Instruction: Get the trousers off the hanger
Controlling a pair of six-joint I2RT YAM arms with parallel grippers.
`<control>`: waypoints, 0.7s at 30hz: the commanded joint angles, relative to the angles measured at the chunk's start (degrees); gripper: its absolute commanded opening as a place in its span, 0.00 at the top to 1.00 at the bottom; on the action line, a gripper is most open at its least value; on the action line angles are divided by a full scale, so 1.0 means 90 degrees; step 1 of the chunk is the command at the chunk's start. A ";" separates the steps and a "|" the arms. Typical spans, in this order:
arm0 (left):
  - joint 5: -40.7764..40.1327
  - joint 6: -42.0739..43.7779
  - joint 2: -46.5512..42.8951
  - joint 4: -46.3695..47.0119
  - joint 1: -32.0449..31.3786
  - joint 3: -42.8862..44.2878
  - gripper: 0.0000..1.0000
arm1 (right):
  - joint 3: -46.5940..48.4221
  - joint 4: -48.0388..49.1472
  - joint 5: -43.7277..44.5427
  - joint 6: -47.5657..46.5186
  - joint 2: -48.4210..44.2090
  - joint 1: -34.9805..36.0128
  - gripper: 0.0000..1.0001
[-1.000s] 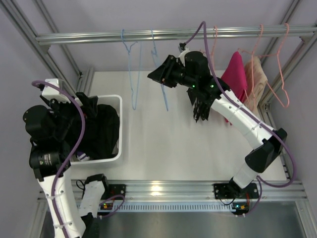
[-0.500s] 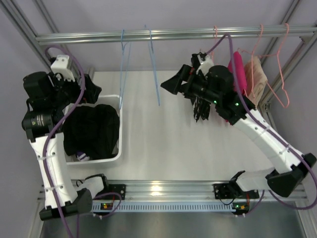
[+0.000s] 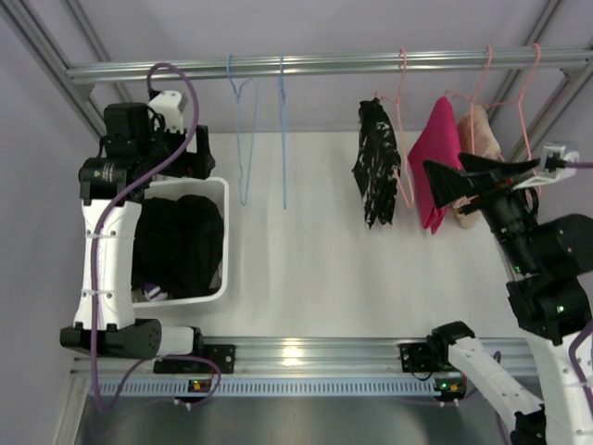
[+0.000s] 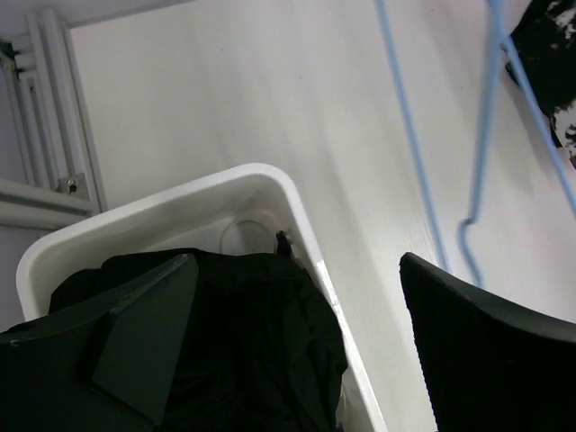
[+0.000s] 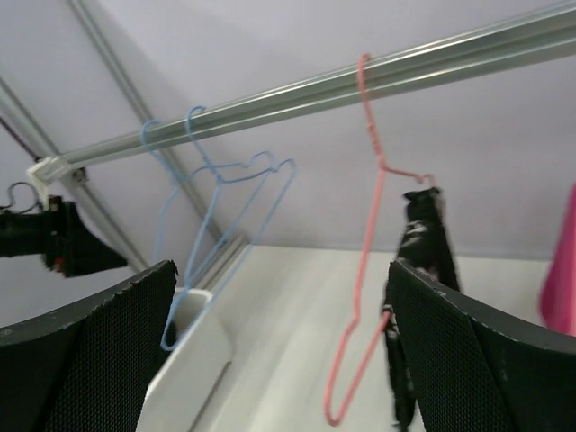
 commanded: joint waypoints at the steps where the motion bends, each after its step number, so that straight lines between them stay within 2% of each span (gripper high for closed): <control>1: -0.0997 -0.0033 -0.0375 0.0278 -0.0630 0.0169 0.01 | -0.0419 -0.0127 0.0084 -0.0915 -0.0528 -0.0663 0.01; 6: -0.1056 -0.0101 -0.0873 0.0571 -0.0778 -0.0368 0.01 | -0.1112 -0.0382 0.0581 -0.2029 -0.1408 -0.1522 0.01; 8: -0.1046 -0.0082 -0.1261 0.0746 -0.0836 -0.0855 0.01 | -0.1308 -0.0401 0.0622 -0.2340 -0.1690 -0.1680 0.01; 11: -0.1542 0.0044 -0.1760 0.1020 -0.1003 -0.1442 0.01 | -0.1543 -0.0401 0.0603 -0.2430 -0.1897 -0.1817 0.01; 21: -0.2403 0.0142 -0.2397 0.1440 -0.1013 -0.2107 0.01 | -0.1387 -0.0187 0.0066 -0.2274 -0.1634 -0.1866 0.00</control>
